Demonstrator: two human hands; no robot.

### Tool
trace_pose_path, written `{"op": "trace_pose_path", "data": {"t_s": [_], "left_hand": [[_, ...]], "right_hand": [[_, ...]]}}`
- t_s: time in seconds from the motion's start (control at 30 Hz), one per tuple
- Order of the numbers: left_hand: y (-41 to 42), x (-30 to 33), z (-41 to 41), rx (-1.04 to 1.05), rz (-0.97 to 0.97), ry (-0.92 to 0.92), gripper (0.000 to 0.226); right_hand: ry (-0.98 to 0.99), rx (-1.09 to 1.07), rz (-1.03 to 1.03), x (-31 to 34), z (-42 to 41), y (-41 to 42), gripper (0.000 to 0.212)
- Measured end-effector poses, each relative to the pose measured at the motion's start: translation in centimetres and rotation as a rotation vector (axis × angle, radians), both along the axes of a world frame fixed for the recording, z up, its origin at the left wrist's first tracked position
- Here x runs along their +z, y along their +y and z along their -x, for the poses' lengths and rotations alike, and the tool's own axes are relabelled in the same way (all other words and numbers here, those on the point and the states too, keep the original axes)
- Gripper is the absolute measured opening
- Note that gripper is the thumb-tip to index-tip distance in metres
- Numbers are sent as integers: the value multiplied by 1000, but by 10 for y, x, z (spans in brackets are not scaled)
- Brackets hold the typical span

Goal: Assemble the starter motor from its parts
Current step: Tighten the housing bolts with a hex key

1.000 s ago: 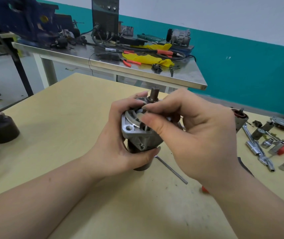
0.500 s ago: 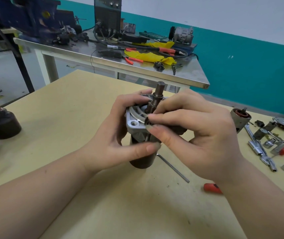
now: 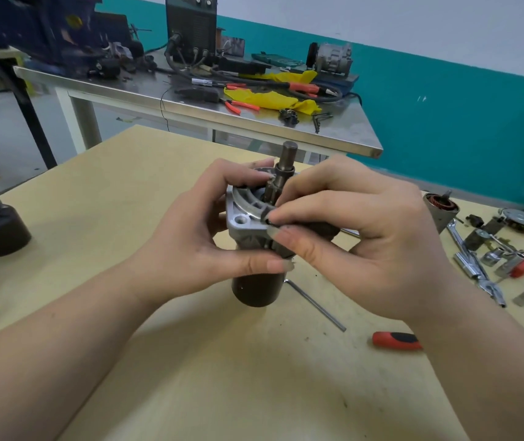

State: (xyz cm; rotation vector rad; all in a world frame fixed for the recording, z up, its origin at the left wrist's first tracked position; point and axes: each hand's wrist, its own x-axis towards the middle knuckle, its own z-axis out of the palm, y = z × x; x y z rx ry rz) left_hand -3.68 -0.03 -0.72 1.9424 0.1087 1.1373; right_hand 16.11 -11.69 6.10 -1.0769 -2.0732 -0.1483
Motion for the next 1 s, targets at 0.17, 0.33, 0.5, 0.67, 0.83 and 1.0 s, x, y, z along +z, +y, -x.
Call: {"op": "trace_pose_path", "data": {"t_s": [0.17, 0.33, 0.5, 0.67, 0.83, 1.0], "left_hand": [[10, 6, 13, -93, 54, 51, 63], [-3, 2, -5, -5, 73, 1, 72], [1, 9, 3, -95, 110, 19, 68], [5, 12, 11, -98, 65, 95, 68], [0, 10, 4, -80, 97, 40, 72], [3, 14, 10, -130, 137, 54, 60]], "right_hand": [[10, 13, 59, 3, -4, -1, 20], [109, 56, 87, 2, -9, 2, 20], [693, -71, 234, 18, -41, 5, 20], [-306, -644, 929, -7, -37, 17, 32], [-578, -683, 956, -43, -8, 25, 8], [-499, -724, 979, -48, -12, 31, 8]]}}
